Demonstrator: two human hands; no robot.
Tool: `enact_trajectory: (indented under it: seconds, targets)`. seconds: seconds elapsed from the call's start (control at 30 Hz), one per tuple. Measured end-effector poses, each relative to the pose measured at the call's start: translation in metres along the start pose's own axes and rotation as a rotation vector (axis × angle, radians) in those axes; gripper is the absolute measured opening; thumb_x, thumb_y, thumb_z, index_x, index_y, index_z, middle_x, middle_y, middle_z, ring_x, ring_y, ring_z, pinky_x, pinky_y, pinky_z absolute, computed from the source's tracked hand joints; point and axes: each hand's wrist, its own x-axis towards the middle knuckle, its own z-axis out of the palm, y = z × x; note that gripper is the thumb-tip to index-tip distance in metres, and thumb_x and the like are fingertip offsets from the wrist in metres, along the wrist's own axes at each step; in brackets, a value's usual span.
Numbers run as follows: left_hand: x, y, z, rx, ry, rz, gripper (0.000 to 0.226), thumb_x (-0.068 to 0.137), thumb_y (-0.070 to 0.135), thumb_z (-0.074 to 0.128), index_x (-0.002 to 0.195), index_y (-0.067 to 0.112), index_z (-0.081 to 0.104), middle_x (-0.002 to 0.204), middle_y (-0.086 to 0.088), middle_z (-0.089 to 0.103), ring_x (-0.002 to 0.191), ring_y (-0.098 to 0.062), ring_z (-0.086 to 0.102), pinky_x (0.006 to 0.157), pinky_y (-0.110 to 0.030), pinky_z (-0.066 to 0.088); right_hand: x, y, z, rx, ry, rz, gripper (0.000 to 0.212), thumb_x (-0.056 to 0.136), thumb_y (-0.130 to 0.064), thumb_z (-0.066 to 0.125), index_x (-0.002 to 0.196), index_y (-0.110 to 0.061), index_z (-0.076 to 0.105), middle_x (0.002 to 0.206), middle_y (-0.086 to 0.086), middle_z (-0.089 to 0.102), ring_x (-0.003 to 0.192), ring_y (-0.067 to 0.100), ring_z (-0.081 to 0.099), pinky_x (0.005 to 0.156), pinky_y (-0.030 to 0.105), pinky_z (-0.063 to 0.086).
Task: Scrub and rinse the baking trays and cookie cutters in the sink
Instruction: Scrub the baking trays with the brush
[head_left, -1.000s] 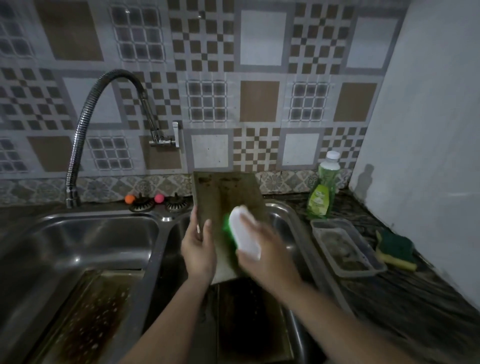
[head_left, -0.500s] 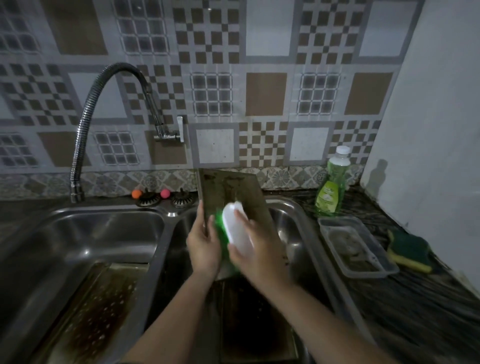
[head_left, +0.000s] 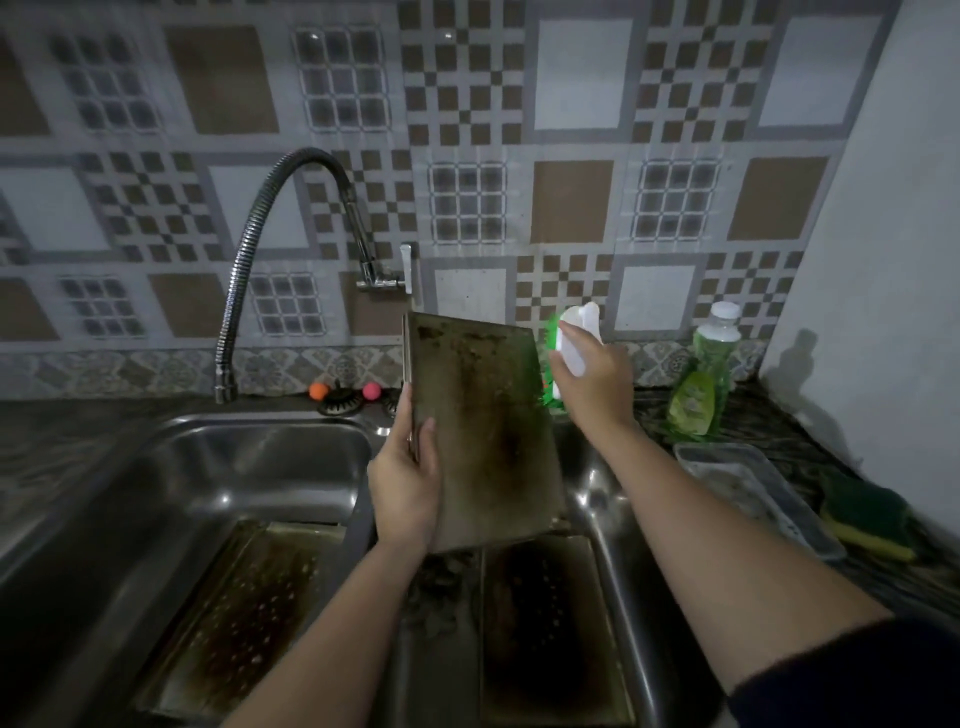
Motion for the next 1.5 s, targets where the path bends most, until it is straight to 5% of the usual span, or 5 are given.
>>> enact_trajectory:
  seconds: [0.23,0.43,0.67,0.93,1.5]
  targets:
    - [0.015,0.011,-0.037,0.543,-0.081,0.524,0.051,0.093,0.029,0.054,0.141,0.038,0.040,0.064,0.000,0.064,0.045,-0.022,0.059,0.037,-0.027,0.040,-0.015,-0.104,0.025,0.090,0.061,0.081,0.088,0.068,-0.078,0.058,0.144,-0.043,0.029,0.147,0.007,0.031,0.132,0.029,0.037,0.103,0.045,0.040]
    - [0.044,0.015,-0.078,0.730,-0.090,0.775,0.064,0.093,0.036,0.050,0.149,0.037,0.020,0.067,0.005,0.063,0.041,-0.020,0.055,0.031,-0.026,0.037,-0.016,-0.141,0.036,0.263,0.105,0.201,0.073,0.076,-0.043,0.066,0.142,-0.031,0.038,0.126,0.002,0.047,0.096,0.016,0.052,0.059,0.016,0.037]
    - [0.081,-0.055,-0.131,0.414,-0.485,0.154,0.048,0.101,0.045,0.029,0.148,0.036,0.029,0.147,-0.003,0.042,0.137,-0.026,0.031,0.110,-0.035,0.025,-0.057,-0.142,0.080,0.365,0.072,0.189,0.063,0.079,-0.037,0.064,0.139,-0.034,0.045,0.133,-0.010,0.046,0.114,0.014,0.053,0.091,0.034,0.053]
    - [0.086,-0.143,-0.206,0.477,-0.718,-0.171,0.059,0.097,0.056,0.027,0.149,0.046,-0.002,0.147,-0.009,0.042,0.133,-0.029,0.042,0.108,-0.037,0.032,-0.114,-0.133,0.159,0.584,-0.027,0.365,0.056,0.084,-0.028,0.067,0.137,-0.031,0.050,0.130,-0.004,0.054,0.106,0.012,0.061,0.079,0.025,0.055]
    - [0.055,-0.245,-0.237,0.778,-0.879,-0.584,0.086,0.091,0.064,0.037,0.148,0.035,-0.020,0.146,-0.019,0.028,0.128,-0.035,0.041,0.102,-0.045,0.038,-0.151,-0.098,0.200,-0.069,-0.097,0.192,0.075,0.082,-0.025,0.069,0.146,-0.039,0.034,0.131,0.004,0.049,0.117,0.016,0.048,0.088,0.021,0.034]
